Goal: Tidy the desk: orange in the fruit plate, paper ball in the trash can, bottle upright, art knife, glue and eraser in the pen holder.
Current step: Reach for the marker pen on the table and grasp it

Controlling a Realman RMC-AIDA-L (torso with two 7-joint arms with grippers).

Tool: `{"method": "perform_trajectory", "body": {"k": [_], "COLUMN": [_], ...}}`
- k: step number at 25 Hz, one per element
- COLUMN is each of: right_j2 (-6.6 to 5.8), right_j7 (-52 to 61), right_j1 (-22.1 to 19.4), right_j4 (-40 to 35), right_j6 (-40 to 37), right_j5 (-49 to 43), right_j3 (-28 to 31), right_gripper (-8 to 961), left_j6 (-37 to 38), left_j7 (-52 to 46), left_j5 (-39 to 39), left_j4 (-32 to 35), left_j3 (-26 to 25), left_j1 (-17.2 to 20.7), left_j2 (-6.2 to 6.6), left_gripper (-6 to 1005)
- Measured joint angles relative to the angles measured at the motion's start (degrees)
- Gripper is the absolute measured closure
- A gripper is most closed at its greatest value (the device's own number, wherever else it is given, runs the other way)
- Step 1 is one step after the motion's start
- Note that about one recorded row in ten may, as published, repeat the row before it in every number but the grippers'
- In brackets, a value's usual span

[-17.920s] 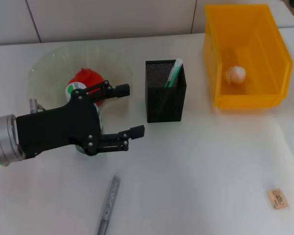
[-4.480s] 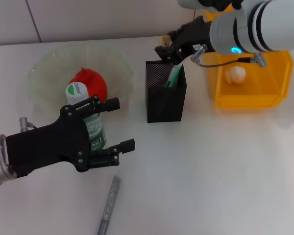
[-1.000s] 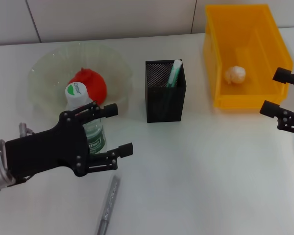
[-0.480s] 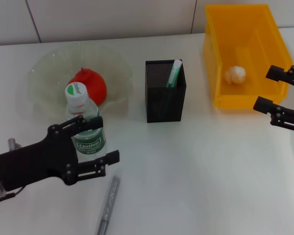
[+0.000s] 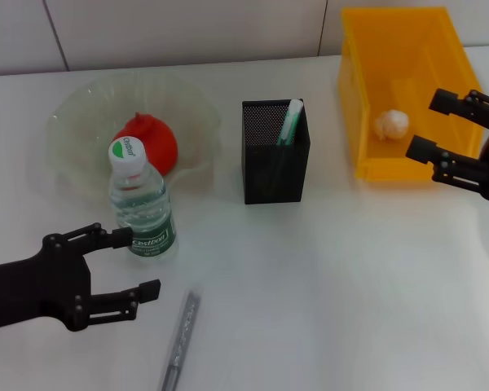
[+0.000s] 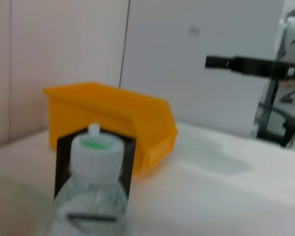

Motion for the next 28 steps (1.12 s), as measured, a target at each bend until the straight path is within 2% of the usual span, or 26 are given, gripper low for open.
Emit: {"method": "perform_trajectory", "body": {"k": [2,8,20,28], "right_j2": [0.03,0.02,0.02,0.02], "right_j7": [-0.32,-0.76,-2.31,-3.36], "right_j1": [0.91,1.79,3.85,4.88], "right_j4": [0.59,1.39,5.34,6.15], "right_j6": [0.75,2.0,4.43,6.37], "right_j5": [-0.35,-0.78,-0.76,-0.45], "right_j3": [-0.07,-0.07,0.01,0.03], "right_gripper": [163,163,163,163], "left_j6": [-0.83,-1.59,-2.93,-1.12], "left_j7": [-5.4,-11.57,-34.26,-46.49], "left_j5": [4.88,9.4,24.97,33.12], "left_j4": [4.5,10.31,26.5,35.44], "left_j3": [-0.13,-0.48,0.2,4.73], "left_j1": [-0.53,-1.3,-2.1,-2.77], "left_j2": [0.01,0.03,0.04,0.09], "left_gripper": [139,139,140,140]}}
